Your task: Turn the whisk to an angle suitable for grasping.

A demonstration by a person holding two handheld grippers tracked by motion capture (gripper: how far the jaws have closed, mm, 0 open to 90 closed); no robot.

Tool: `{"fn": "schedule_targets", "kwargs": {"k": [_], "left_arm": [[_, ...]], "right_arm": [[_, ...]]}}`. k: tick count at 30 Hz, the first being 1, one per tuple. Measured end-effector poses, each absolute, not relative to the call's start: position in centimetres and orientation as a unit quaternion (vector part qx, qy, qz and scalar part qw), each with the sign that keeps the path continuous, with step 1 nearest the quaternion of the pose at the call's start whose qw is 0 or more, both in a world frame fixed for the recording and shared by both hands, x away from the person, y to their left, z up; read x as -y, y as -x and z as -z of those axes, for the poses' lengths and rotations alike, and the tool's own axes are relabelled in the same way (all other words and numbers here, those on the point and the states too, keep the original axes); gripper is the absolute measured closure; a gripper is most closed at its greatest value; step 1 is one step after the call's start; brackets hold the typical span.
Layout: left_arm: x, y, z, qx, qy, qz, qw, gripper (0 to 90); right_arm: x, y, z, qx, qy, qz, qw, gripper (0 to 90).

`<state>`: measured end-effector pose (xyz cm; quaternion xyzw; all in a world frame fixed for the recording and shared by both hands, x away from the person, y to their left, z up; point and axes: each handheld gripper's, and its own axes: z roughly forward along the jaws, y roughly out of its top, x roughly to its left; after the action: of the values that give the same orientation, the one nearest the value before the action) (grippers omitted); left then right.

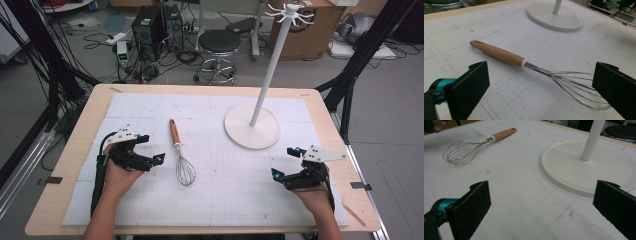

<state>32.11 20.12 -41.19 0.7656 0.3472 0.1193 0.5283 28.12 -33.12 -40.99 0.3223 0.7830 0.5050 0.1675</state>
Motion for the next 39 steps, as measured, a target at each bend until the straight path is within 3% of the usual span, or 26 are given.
{"fn": "schedule_targets", "kwargs": {"k": [7, 14, 22, 39], "left_arm": [[-19.9, -32.4, 40.7, -0.352, -0.756, -0.121, 0.539, 1.8], [-18.2, -34.2, 37.9, -0.344, -0.791, -0.129, 0.489, 1.8], [-17.2, -36.6, 35.2, -0.356, -0.801, -0.145, 0.459, 1.8], [-13.5, -40.7, 37.5, -0.405, -0.818, -0.127, 0.388, 1.8]], "right_arm": [[33.0, -28.1, 41.0, -0.785, -0.321, -0.503, 0.166, 0.3], [32.9, -28.2, 41.0, -0.786, -0.32, -0.502, 0.166, 0.4], [33.0, -28.1, 41.1, -0.787, -0.32, -0.502, 0.165, 0.4], [33.0, -28.3, 41.3, -0.79, -0.322, -0.496, 0.165, 0.4]]}}
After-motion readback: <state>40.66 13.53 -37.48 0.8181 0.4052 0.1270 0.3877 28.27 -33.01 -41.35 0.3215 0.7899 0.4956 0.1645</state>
